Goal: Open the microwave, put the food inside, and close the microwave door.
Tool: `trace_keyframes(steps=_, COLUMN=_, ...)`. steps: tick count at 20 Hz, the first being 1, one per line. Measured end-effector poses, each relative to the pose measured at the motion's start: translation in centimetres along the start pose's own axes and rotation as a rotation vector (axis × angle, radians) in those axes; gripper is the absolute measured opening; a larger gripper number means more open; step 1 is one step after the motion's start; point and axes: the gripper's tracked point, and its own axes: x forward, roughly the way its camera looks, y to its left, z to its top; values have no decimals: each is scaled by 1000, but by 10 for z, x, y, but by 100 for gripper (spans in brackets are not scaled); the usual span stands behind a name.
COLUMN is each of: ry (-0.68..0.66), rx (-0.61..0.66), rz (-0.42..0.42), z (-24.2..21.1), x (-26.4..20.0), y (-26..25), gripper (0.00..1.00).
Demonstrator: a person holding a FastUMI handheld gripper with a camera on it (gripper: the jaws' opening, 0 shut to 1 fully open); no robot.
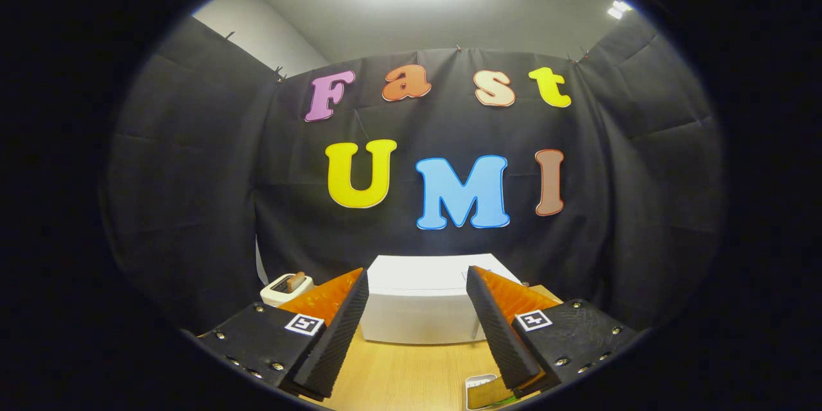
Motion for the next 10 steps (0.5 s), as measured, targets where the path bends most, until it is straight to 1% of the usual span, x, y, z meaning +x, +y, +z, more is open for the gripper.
trace_keyframes(steps=4, ry=17, rx=5, rz=2, z=-27, x=27, y=-14, gripper=93)
trace_keyframes(steps=10, ry=-41, rx=-47, rz=-74, z=-72, x=91, y=-61, gripper=93)
